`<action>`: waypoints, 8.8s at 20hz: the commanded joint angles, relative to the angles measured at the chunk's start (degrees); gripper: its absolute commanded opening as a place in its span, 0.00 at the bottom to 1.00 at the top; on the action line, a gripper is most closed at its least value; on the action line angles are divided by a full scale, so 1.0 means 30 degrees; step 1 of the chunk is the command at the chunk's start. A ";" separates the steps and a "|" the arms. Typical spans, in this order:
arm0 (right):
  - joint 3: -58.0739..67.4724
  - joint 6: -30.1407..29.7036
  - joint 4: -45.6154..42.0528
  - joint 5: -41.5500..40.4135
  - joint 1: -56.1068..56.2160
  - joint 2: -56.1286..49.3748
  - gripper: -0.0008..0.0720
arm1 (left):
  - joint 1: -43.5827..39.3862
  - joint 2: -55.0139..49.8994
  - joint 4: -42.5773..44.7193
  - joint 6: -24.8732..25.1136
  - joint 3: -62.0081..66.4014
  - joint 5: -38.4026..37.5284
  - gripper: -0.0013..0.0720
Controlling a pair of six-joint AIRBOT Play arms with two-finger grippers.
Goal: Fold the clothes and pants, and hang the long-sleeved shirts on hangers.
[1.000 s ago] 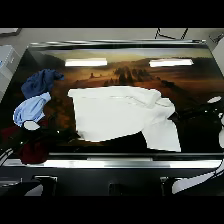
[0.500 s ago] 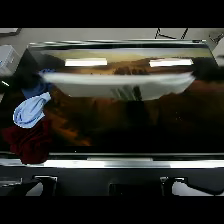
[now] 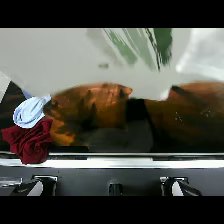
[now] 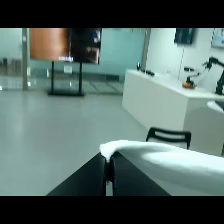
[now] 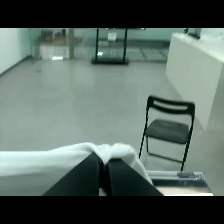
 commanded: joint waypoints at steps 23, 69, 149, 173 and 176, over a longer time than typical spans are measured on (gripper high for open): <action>-0.7978 0.4313 0.0138 -0.6142 0.6113 -1.8207 0.05 | -0.1814 -1.6830 -0.2018 -0.0860 -0.9581 0.0794 0.05; -1.8192 0.3927 -0.5690 1.0834 0.0240 -1.1701 0.71 | 0.1166 -1.0455 0.0350 0.3512 -2.4684 -0.9326 0.53; -1.2502 0.3752 0.8138 0.5428 0.5646 -0.6878 0.05 | -1.5453 -2.1653 -0.8451 -0.3075 -0.7300 -0.0270 0.05; -1.1686 0.0211 2.2280 -0.2637 1.7070 -2.1121 0.88 | -0.6375 -1.0047 0.2076 -0.3993 -0.7278 -0.5457 0.04; -1.1686 -0.0874 2.2258 -0.0787 1.5438 -2.0822 0.88 | -0.6360 -0.8954 0.2069 -0.3322 -0.7278 -0.6135 0.04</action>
